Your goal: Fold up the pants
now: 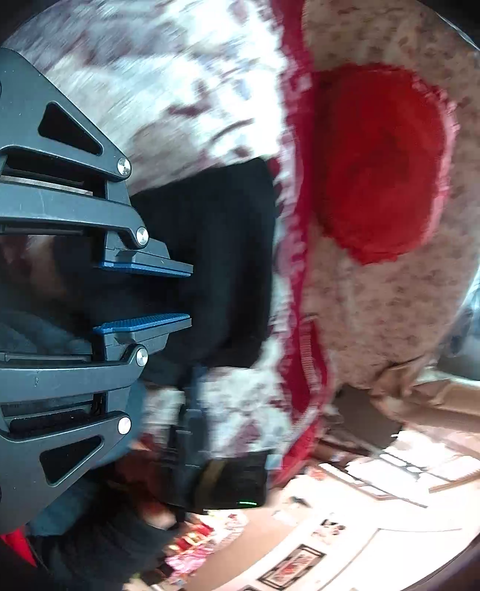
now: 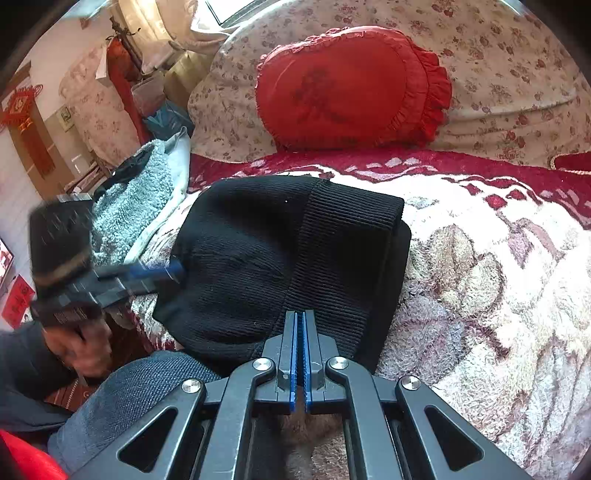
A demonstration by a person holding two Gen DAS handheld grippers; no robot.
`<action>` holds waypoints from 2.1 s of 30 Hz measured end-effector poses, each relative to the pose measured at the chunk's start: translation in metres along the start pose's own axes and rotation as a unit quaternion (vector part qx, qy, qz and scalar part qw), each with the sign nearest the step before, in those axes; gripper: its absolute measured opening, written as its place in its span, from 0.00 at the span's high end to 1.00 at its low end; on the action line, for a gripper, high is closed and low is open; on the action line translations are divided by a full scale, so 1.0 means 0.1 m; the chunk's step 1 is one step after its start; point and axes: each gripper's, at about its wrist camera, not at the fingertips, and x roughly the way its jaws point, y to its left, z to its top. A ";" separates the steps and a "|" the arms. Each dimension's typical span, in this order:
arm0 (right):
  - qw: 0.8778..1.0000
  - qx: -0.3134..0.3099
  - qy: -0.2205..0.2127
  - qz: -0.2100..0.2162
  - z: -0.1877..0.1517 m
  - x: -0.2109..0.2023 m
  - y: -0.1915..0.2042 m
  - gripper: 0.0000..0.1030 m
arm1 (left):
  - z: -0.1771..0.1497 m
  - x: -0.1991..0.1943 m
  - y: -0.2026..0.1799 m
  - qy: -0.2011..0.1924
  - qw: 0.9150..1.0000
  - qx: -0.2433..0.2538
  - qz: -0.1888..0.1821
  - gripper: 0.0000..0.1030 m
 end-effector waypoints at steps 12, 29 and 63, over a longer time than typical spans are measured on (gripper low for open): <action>0.996 -0.010 -0.084 0.007 0.10 -0.32 0.10 1.00 | 0.29 0.67 0.38 0.061 0.987 -0.011 0.146 0.80; 0.995 0.049 -0.068 -0.058 0.43 0.24 -0.23 1.00 | 0.25 0.72 0.22 0.037 0.981 -0.009 0.191 0.82; 0.997 -0.028 -0.057 -0.049 0.38 0.09 0.22 0.99 | 0.34 0.53 0.17 0.022 0.983 -0.007 0.181 0.82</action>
